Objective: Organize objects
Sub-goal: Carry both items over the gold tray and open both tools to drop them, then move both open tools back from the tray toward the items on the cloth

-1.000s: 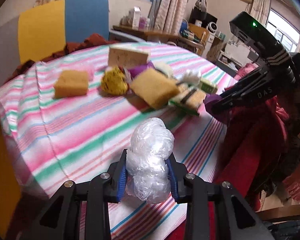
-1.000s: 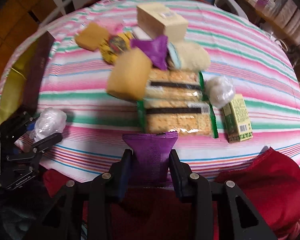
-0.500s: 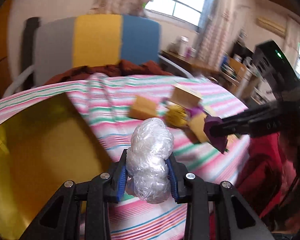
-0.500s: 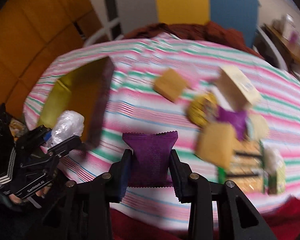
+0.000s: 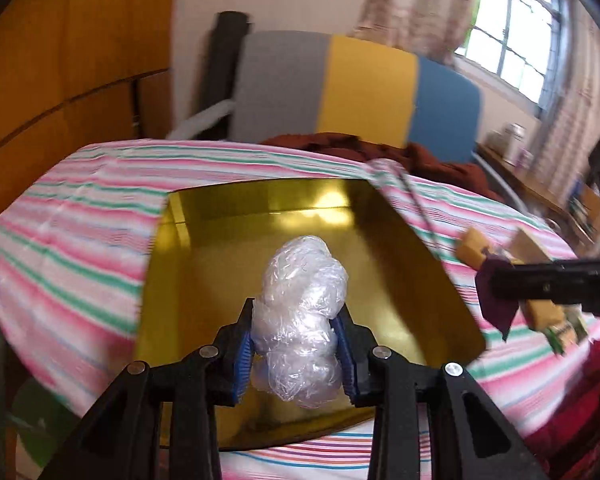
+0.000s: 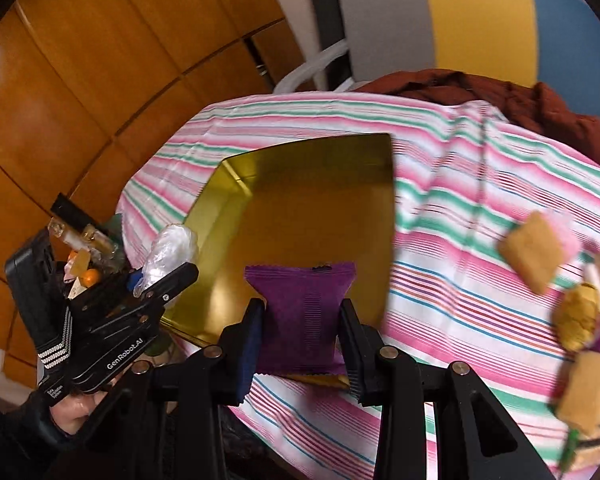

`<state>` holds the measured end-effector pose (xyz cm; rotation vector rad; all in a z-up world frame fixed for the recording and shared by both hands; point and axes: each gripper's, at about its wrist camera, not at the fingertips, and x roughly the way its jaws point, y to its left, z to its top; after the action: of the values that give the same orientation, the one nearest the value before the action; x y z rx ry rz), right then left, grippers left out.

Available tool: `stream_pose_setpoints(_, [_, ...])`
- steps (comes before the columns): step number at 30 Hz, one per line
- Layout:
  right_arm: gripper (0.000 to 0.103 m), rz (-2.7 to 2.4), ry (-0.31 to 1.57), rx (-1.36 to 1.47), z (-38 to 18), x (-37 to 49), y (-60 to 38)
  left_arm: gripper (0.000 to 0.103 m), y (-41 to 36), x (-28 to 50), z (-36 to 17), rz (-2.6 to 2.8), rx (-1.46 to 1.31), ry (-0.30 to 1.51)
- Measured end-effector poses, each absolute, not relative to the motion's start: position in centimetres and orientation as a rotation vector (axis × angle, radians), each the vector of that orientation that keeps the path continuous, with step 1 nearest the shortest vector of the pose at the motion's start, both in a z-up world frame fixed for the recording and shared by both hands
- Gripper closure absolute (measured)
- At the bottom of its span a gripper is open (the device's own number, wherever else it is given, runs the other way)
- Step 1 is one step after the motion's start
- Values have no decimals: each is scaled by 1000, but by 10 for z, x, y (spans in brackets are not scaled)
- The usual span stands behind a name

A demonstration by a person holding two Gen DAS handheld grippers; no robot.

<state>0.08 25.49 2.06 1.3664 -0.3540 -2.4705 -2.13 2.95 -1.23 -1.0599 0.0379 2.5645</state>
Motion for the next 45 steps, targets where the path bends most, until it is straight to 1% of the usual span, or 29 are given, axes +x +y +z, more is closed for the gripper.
stream_pose_setpoints(9, [66,-2407,-301,1364,5,-21,203,58,0,-28,-16,2681,-1109,-15])
stream_pose_setpoints(10, [65,-2410,-284,1366,4,-23,200,58,-3,-27,-15,2689,-1110,-31])
stream_pose_setpoints(11, [63,-2419,-261,1364,3,-24,198,58,-4,-27,-15,2690,-1109,-44])
stream_pose_setpoints(13, [63,-2461,-204,1361,1,-25,190,56,-7,-26,-13,2697,-1113,-71])
stream_pose_setpoints(14, [60,-2468,-193,1360,0,-27,189,56,-9,-25,-13,2704,-1120,-87])
stream_pose_setpoints(16, [48,-2491,-174,1347,-2,-29,183,55,-13,-23,-12,2712,-1124,-106])
stream_pose_setpoints(17, [35,-2498,-173,1347,-3,-29,181,55,-15,-22,-12,2721,-1133,-115])
stream_pose_setpoints(18, [31,-2501,-171,1341,-4,-27,180,55,-15,-22,-12,2720,-1141,-122])
stream_pose_setpoints(25, [31,-2624,-135,1279,2,-8,183,55,-18,-22,-11,2748,-1155,-150])
stream_pose_setpoints(27, [25,-2671,-131,1254,6,-2,186,55,-17,-20,-9,2753,-1146,-151])
stream_pose_setpoints(28, [24,-2697,-124,1240,8,1,188,55,-16,-20,-8,2749,-1142,-154])
stream_pose_setpoints(35, [23,-2796,-90,1215,11,8,196,55,-9,-14,-4,2740,-1108,-142])
stream_pose_setpoints(38, [19,-2826,-92,1211,10,11,203,55,-4,-12,-4,2734,-1107,-126])
stream_pose_setpoints(43, [19,-2879,-93,1205,11,19,217,55,5,-10,-4,2713,-1099,-102])
stream_pose_setpoints(45, [16,-2898,-108,1198,12,22,224,55,10,-8,-3,2693,-1093,-90])
